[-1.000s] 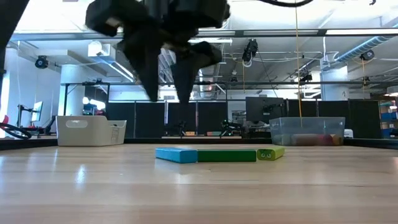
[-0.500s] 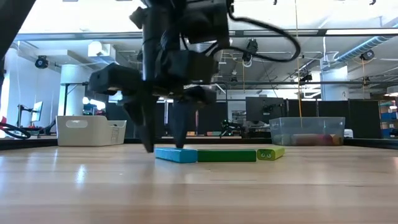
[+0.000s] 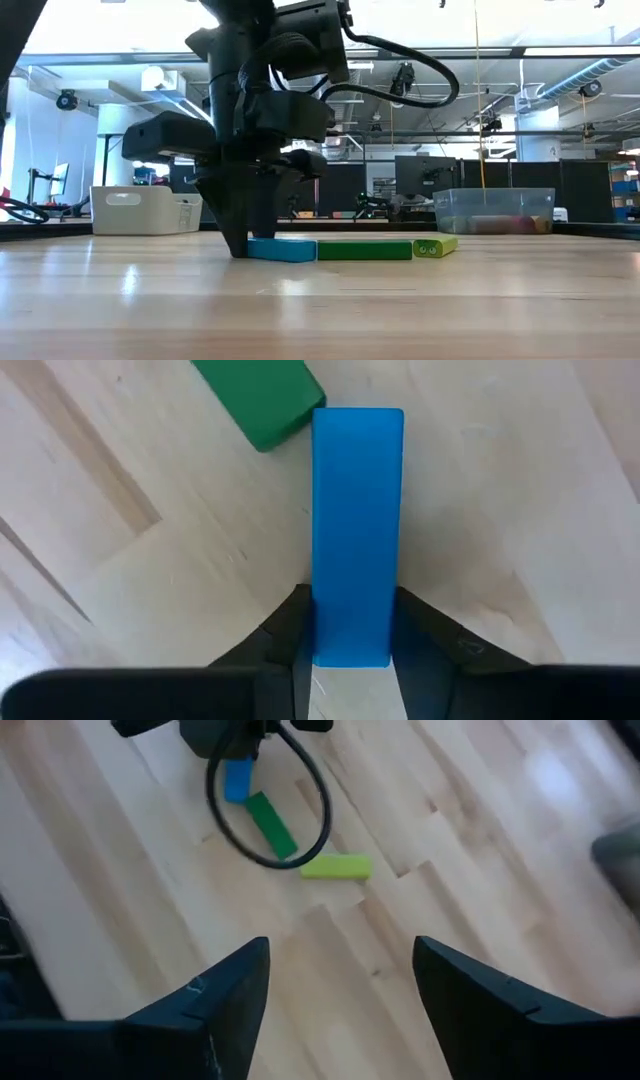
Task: Sort blocks
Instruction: Put the top blue rectangular block into the white bin
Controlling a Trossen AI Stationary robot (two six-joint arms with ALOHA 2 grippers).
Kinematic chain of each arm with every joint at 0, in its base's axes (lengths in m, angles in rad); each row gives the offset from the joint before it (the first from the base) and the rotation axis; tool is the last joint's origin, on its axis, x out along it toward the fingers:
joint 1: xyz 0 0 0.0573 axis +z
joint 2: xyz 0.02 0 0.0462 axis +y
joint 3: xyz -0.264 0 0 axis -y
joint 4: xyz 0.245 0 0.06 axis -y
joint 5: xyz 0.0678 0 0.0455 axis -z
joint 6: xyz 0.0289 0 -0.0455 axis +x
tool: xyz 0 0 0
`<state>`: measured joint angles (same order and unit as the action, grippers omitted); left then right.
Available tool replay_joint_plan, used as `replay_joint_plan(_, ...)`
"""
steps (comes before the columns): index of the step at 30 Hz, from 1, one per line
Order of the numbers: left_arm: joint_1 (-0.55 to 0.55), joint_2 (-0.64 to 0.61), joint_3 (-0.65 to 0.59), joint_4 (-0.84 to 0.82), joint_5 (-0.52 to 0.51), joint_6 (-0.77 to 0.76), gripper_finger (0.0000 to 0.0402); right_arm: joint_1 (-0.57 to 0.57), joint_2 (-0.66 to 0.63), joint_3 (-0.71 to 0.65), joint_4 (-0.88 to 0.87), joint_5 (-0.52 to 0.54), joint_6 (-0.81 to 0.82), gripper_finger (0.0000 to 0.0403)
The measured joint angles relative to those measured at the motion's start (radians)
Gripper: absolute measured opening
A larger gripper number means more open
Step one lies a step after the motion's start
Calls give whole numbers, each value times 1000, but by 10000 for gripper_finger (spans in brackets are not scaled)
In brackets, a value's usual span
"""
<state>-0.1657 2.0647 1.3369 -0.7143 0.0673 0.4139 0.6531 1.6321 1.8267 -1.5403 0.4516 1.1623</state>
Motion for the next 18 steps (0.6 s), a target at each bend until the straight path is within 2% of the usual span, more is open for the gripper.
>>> replay_joint_plan(7,-10,-45,14,-40,-5,-158,84,-67,0,0,1,1,-192,213)
replay_joint_plan(10,-12,-124,-5,-153,15,-273,84,-100,-1,1,2,1,-304,202)
replay_joint_plan(14,-30,-285,-33,-227,30,-498,84,-148,-9,1,5,18,-483,187)
replay_joint_plan(18,-89,-433,-96,-257,92,-834,84,-204,-15,1,9,102,-644,172)
